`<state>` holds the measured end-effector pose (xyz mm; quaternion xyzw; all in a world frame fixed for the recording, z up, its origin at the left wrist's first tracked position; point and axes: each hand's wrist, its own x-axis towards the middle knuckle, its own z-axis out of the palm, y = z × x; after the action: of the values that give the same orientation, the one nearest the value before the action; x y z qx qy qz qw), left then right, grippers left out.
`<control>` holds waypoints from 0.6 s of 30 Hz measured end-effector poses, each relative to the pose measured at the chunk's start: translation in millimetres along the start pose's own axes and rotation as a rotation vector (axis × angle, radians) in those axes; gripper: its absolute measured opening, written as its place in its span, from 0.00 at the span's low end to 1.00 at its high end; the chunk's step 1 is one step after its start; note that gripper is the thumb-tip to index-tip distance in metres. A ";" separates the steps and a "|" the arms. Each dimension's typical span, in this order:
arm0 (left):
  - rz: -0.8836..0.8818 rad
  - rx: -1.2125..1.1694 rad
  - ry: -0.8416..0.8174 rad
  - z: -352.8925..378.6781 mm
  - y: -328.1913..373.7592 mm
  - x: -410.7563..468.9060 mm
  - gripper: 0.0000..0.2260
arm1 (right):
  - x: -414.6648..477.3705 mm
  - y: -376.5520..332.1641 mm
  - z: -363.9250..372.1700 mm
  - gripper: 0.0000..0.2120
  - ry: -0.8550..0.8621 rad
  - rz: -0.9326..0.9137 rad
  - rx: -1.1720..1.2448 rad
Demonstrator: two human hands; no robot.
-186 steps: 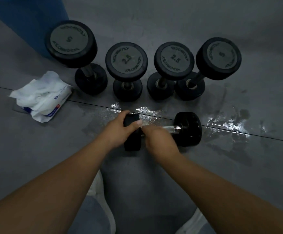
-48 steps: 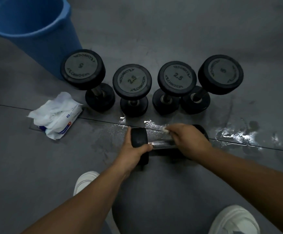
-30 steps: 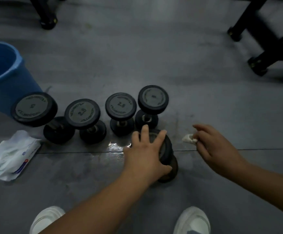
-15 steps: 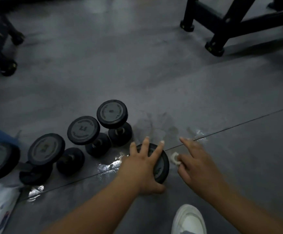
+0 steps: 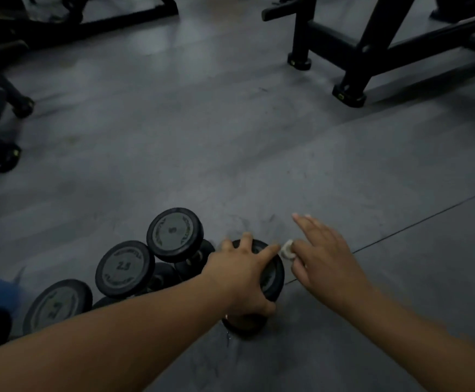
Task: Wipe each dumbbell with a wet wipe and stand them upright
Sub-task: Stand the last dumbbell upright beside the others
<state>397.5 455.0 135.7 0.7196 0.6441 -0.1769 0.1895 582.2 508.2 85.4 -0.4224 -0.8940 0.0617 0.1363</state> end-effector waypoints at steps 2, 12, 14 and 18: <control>-0.007 0.019 0.032 -11.3 -2.9 17.3 0.48 | 22.4 12.5 -2.5 0.05 0.015 0.017 -0.001; -0.124 -0.110 0.211 -55.7 -34.5 90.8 0.46 | 86.4 48.1 -5.7 0.03 0.093 0.073 -0.008; -0.141 -0.110 0.205 -48.0 -39.9 98.3 0.45 | 93.0 46.7 -1.0 0.03 0.090 0.063 -0.003; -0.157 -0.109 0.234 -41.1 -48.5 108.3 0.46 | 101.2 43.7 5.4 0.04 0.086 0.062 -0.020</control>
<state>361.4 573.5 115.1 0.6712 0.7249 -0.0709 0.1377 551.5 614.1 89.8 -0.4533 -0.8744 0.0385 0.1685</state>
